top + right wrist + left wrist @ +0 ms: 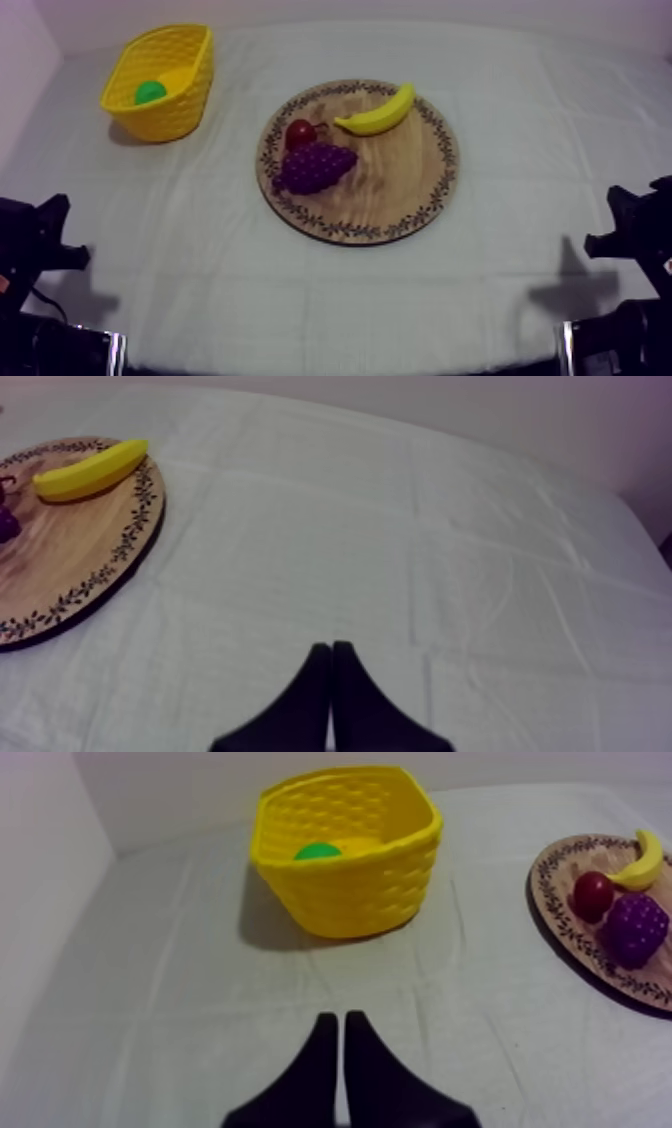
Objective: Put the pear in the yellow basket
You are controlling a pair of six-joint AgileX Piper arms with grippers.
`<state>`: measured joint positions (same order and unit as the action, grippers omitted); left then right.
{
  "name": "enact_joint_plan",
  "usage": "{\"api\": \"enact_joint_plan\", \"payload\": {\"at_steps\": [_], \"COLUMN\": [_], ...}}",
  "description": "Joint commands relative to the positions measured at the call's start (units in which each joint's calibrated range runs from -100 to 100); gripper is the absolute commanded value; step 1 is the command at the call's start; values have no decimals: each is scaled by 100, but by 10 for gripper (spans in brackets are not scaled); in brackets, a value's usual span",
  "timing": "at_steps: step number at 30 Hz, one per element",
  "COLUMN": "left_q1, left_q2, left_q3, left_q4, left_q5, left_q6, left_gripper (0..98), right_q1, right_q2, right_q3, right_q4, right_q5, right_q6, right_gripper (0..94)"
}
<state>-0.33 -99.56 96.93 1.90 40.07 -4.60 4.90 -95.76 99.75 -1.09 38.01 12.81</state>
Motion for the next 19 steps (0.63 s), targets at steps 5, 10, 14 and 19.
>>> {"api": "enact_joint_plan", "payload": {"at_steps": [5, 10, 14, 19], "left_q1": [32, 36, 37, 37], "left_q2": [-16, -18, -18, -18], "left_q3": [239, 277, 283, 284], "left_q4": [-347, -389, -396, -398], "left_q5": [-683, -805, -824, -829], "left_q6": [1751, 1683, 1550, 1513], "left_gripper": [0, 0, 0, 0], "right_q1": [0, 0, 0, 0], "right_q2": [1, 1, 1, 1], "right_q3": [3, 3, 3, 3], "right_q4": [-1, -1, -1, -1], "right_q5": [5, 5, 5, 5], "right_q6": [-2, -4, -4, -4], "right_gripper": [3, 3, 3, 3]}}
